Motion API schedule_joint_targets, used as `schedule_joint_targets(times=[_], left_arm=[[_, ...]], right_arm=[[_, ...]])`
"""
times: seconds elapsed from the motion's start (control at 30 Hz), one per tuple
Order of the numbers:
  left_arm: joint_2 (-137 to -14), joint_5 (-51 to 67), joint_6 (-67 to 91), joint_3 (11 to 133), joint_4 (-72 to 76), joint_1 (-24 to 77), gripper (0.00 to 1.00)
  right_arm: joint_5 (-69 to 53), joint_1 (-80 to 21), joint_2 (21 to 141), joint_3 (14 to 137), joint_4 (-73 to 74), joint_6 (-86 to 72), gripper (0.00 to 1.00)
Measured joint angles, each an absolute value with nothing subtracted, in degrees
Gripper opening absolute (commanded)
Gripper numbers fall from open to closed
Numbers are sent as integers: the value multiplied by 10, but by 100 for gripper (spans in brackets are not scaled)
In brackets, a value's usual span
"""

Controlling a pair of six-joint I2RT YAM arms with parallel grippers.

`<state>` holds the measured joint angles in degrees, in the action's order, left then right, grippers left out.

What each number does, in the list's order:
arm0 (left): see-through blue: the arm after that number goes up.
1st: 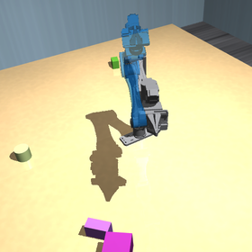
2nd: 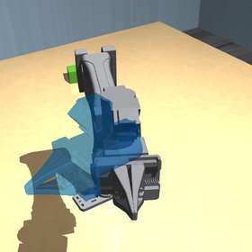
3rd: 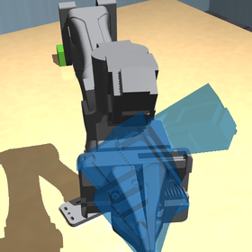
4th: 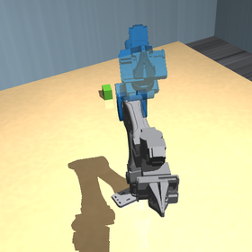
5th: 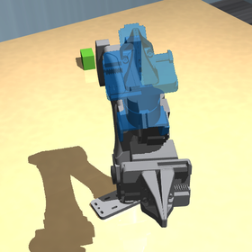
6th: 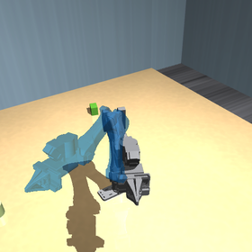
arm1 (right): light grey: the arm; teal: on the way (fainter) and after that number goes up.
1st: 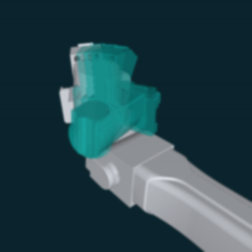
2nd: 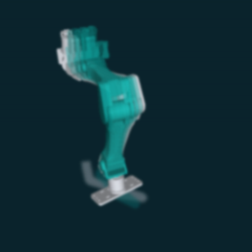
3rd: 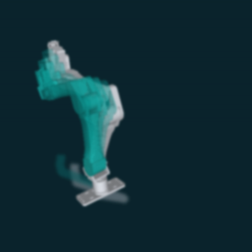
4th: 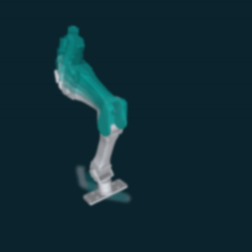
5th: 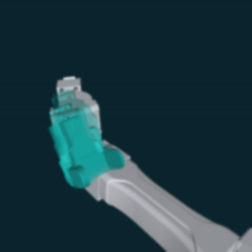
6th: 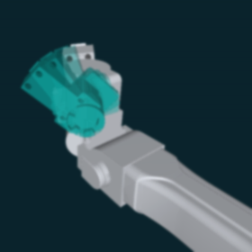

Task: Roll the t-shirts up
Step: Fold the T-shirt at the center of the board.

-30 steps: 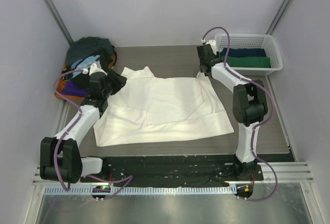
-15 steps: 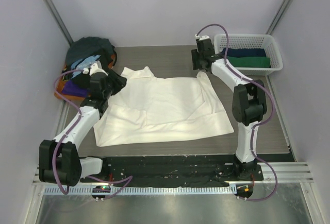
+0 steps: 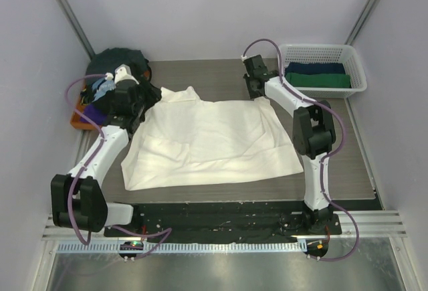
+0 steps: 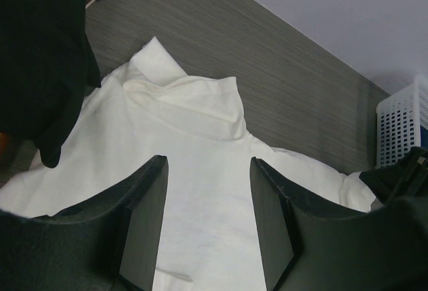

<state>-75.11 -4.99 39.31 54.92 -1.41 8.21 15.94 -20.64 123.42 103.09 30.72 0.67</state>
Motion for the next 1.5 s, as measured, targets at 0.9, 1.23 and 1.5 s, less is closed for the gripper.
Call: schedule_joint_targets(times=[0.9,1.23,1.5], left_arm=[[-1173,-89,266,952,-187,102,70],[-1232,-102,193,998,-250,105,67],[-1272,-112,141,1033,-272,105,64]], right_arm=[[274,-163,1234,1038,324,-38,1],[249,-155,1234,1032,317,-51,1],[233,-148,1234,1031,314,-60,1]])
